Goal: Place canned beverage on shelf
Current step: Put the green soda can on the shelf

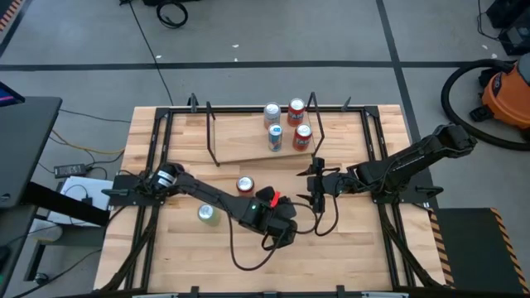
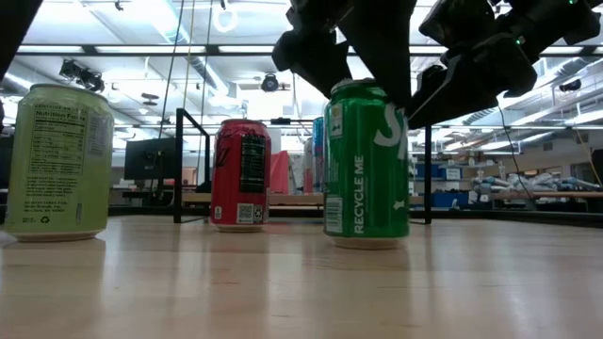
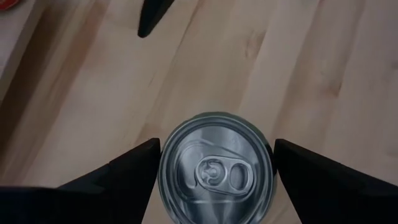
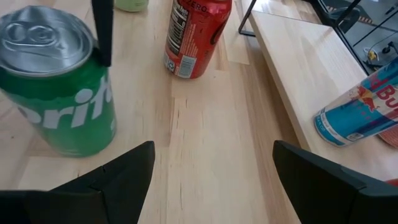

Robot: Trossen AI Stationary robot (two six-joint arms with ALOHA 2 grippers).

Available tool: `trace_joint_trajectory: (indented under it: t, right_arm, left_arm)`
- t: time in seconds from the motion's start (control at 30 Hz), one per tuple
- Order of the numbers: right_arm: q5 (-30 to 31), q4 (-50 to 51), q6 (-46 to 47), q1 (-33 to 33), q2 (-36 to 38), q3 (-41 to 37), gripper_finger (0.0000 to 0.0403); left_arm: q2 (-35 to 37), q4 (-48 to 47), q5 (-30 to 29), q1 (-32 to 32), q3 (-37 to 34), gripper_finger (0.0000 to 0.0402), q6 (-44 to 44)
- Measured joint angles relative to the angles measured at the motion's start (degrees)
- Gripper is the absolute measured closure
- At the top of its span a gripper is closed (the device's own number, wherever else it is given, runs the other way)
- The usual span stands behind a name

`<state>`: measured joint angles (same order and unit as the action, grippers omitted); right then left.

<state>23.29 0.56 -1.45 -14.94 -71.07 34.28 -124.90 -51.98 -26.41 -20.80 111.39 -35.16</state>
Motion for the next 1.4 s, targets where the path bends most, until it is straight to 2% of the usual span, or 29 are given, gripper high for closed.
trace_joint_trajectory:
  t: [0.17, 0.4, 0.53, 0.77, 1.07, 1.27, 1.4]
  right_arm:
    - [0.0, 0.0, 0.0, 0.0, 0.0, 0.0, 0.0066]
    - [-0.1, 0.0, 0.0, 0.0, 0.0, 0.0, 0.0066]
    - [-0.4, 0.0, 0.0, 0.0, 0.0, 0.0, 0.0066]
    - [-0.4, 0.0, 0.0, 0.0, 0.0, 0.0, 0.0066]
    - [-0.4, 0.5, -0.1, 0.0, 0.0, 0.0, 0.0066]
    - [-0.5, 1.2, 0.2, 0.0, 0.0, 0.0, 0.0066]
    - [-0.7, 1.7, 0.8, 0.0, 0.0, 0.0, 0.0066]
  left_arm:
    - [0.0, -0.2, 0.4, 0.7, 0.0, 0.0087, 3.4]
    - [0.4, -0.6, 4.7, 2.1, 0.1, 0.012, 11.4]
    - [0.5, -0.6, 8.4, 3.4, 0.2, 0.0121, 16.6]
    - [3.3, -3.2, 10.6, 6.0, -0.4, 0.0122, 25.9]
    - [6.4, -3.0, 13.7, 11.1, -0.1, 0.013, 31.3]
    - [6.6, -3.4, 18.9, 13.4, -0.1, 0.0165, 32.1]
    - [6.4, -2.1, 19.0, 13.9, -0.1, 0.0182, 32.0]
